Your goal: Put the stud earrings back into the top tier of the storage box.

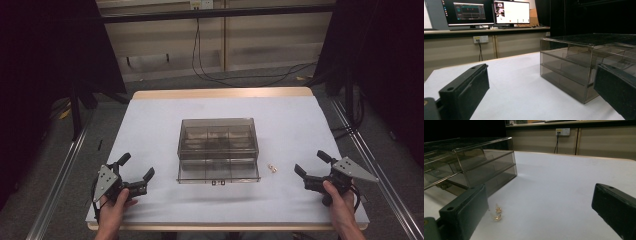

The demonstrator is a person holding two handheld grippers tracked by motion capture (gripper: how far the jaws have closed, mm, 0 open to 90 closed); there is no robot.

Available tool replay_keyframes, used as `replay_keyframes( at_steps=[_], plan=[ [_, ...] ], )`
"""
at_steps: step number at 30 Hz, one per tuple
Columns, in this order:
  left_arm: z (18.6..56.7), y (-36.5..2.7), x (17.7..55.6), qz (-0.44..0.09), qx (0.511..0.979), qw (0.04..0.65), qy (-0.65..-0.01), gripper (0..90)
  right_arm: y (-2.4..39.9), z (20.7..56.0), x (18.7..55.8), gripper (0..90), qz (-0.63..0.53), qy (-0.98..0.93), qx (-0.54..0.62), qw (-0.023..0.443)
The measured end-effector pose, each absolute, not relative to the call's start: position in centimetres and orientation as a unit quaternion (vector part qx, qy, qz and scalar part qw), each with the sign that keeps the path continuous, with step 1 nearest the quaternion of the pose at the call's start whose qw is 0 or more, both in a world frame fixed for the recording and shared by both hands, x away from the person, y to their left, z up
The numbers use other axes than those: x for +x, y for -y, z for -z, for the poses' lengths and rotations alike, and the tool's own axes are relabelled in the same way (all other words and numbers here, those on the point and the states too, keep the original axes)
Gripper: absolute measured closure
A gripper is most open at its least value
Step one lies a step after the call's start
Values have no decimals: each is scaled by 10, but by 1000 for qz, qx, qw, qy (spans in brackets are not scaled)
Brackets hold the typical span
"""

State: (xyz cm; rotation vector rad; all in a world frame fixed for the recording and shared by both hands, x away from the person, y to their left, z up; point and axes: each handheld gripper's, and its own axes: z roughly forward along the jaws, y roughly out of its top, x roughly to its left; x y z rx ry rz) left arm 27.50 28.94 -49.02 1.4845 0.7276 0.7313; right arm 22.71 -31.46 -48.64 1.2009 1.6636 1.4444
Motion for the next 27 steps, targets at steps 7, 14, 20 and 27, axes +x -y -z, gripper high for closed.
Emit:
replay_keyframes(
  at_steps=[7, 14, 20, 27],
  plan=[
    [490, -289, 276, -317, 643, 621, -317, 4, 309, 484, 231, 26, -529, -661, 439, 300],
    [490, -289, 275, -318, 642, 621, -319, 4, 299, 479, 235, 38, -498, -712, 425, 255],
    [490, -289, 276, -317, 644, 619, -317, 4, 293, 465, 243, 168, -470, -749, 419, 206],
    [490, -289, 276, -320, 644, 618, -318, 5, 286, 450, 248, 266, -408, -807, 396, 159]
  ],
)
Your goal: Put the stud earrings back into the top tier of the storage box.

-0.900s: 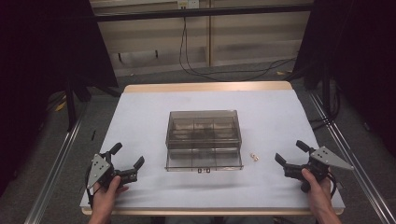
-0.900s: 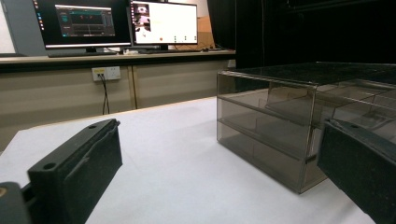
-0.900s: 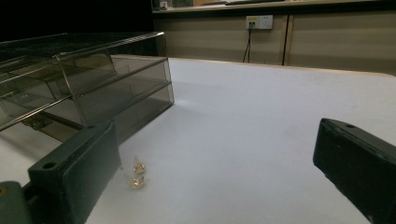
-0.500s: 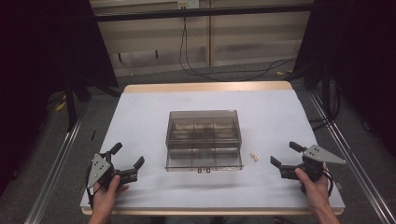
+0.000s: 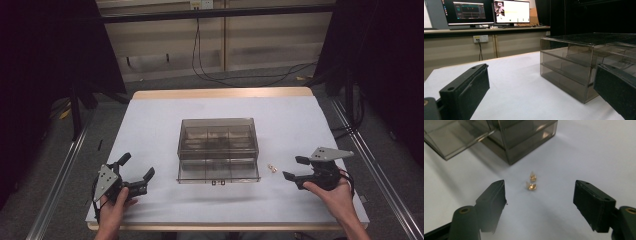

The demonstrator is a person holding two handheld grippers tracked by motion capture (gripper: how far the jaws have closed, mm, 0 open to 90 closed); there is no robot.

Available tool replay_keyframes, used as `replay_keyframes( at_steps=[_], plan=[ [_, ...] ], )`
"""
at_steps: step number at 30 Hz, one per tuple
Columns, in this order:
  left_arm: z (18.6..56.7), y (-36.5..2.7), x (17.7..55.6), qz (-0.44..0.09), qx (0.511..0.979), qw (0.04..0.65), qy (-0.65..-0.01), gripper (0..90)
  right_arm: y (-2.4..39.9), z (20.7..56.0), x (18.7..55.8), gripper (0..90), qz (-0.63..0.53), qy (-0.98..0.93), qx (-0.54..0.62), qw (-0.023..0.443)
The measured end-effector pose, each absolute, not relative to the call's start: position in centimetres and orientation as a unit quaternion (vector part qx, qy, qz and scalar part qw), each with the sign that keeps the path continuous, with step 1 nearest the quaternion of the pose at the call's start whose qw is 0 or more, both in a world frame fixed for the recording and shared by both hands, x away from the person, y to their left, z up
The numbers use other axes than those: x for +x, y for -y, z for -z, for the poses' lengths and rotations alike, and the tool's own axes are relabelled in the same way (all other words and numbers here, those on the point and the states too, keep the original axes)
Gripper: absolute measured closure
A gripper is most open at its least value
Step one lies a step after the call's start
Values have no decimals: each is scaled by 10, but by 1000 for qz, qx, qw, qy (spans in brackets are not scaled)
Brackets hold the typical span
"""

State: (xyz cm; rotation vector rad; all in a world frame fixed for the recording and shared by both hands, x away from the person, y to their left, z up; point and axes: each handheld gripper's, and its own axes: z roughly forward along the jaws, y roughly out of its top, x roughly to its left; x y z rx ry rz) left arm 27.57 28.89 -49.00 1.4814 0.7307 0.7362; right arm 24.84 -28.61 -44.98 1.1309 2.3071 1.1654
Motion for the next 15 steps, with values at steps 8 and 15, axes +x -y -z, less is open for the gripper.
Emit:
replay_keyframes(
  at_steps=[8, 15],
  plan=[
    [490, -289, 276, -318, 645, 619, -316, 6, 276, 436, 277, 403, -357, -840, 402, 69],
    [490, -289, 276, -318, 643, 620, -318, 6, 264, 431, 290, 556, -306, -868, 391, 6]
  ],
)
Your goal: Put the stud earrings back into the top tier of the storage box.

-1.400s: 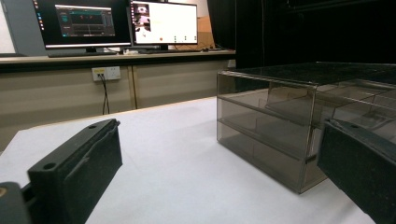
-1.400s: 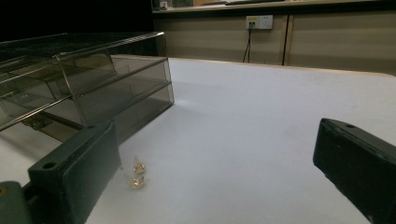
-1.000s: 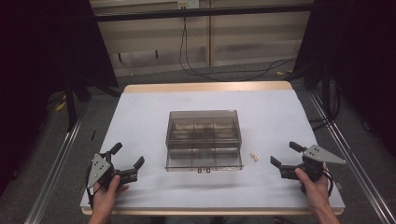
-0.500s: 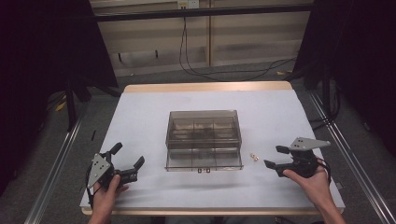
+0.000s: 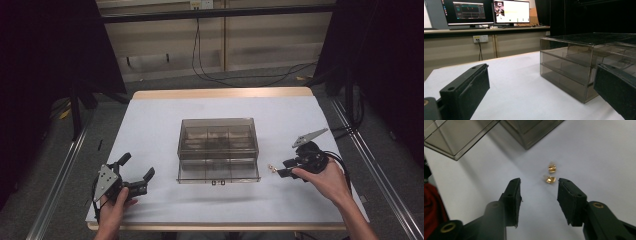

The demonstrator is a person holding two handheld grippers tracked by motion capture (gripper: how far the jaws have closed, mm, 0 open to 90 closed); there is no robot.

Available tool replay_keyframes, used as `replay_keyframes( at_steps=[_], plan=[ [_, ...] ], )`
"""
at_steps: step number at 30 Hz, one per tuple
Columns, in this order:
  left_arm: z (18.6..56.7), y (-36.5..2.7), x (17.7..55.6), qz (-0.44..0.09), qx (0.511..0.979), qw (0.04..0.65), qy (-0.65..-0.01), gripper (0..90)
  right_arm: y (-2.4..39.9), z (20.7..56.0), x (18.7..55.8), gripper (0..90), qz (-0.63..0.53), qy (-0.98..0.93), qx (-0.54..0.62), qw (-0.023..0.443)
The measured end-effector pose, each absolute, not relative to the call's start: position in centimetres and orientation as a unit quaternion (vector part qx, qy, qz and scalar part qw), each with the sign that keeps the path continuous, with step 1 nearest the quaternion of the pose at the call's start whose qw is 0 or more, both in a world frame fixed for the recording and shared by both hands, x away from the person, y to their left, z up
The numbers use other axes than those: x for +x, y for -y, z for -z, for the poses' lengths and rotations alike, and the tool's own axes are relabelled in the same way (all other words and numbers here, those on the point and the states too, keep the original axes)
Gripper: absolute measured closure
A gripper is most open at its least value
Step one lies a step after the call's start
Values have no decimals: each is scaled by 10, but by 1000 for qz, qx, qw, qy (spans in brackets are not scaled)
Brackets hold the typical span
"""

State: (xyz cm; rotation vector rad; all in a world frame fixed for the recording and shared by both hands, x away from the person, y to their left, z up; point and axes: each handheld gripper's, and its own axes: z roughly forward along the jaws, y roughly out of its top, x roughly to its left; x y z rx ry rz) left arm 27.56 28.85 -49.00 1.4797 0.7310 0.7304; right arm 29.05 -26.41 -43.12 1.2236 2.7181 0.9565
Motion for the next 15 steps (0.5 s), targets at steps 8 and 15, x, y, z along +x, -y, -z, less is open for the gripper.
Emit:
replay_keyframes(
  at_steps=[8, 15],
  plan=[
    [490, -289, 276, -319, 647, 617, -315, 6, 242, 431, 305, 708, -193, -913, 360, -19],
    [490, -289, 276, -320, 647, 616, -316, 6, 235, 432, 319, 754, -161, -917, 362, -37]
  ],
)
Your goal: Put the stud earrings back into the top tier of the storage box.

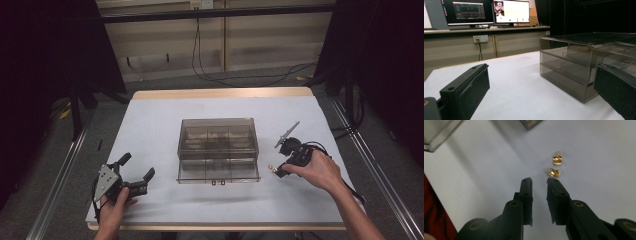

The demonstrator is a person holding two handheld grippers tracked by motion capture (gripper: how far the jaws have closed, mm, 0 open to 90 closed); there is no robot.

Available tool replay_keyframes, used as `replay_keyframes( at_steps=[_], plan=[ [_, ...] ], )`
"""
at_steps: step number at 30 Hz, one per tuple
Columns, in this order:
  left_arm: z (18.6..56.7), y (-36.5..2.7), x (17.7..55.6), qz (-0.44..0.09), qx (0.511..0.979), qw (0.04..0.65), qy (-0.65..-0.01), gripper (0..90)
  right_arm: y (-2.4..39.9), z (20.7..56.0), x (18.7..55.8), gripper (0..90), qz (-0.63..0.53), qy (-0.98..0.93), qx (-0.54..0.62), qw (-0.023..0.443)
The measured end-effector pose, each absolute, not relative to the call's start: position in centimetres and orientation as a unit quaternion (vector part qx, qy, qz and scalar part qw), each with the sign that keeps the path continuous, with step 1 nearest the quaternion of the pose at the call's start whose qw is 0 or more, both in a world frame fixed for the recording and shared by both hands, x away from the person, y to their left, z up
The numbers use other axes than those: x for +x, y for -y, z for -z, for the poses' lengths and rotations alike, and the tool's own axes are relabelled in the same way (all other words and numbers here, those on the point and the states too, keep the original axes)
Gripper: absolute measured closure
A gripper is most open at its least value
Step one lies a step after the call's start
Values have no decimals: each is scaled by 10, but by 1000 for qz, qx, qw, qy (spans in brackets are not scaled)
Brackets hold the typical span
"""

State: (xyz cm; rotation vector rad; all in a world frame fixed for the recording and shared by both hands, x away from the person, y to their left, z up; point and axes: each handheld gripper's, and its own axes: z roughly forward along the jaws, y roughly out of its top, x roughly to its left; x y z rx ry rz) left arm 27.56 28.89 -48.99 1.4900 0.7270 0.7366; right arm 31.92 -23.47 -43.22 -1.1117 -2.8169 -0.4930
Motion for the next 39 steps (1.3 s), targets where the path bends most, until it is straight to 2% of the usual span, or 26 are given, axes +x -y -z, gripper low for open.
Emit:
replay_keyframes(
  at_steps=[13, 26, 33, 39],
  plan=[
    [490, -289, 276, -319, 647, 616, -315, 6, 223, 440, 336, 809, 134, 926, -351, 42],
    [490, -289, 276, -319, 647, 616, -315, 6, 218, 445, 343, 791, 120, 928, -349, 48],
    [490, -289, 276, -319, 647, 616, -315, 7, 215, 448, 343, 857, 112, 929, -349, 46],
    [490, -289, 276, -320, 647, 616, -315, 6, 215, 447, 342, 863, 106, 932, -343, 42]
  ],
)
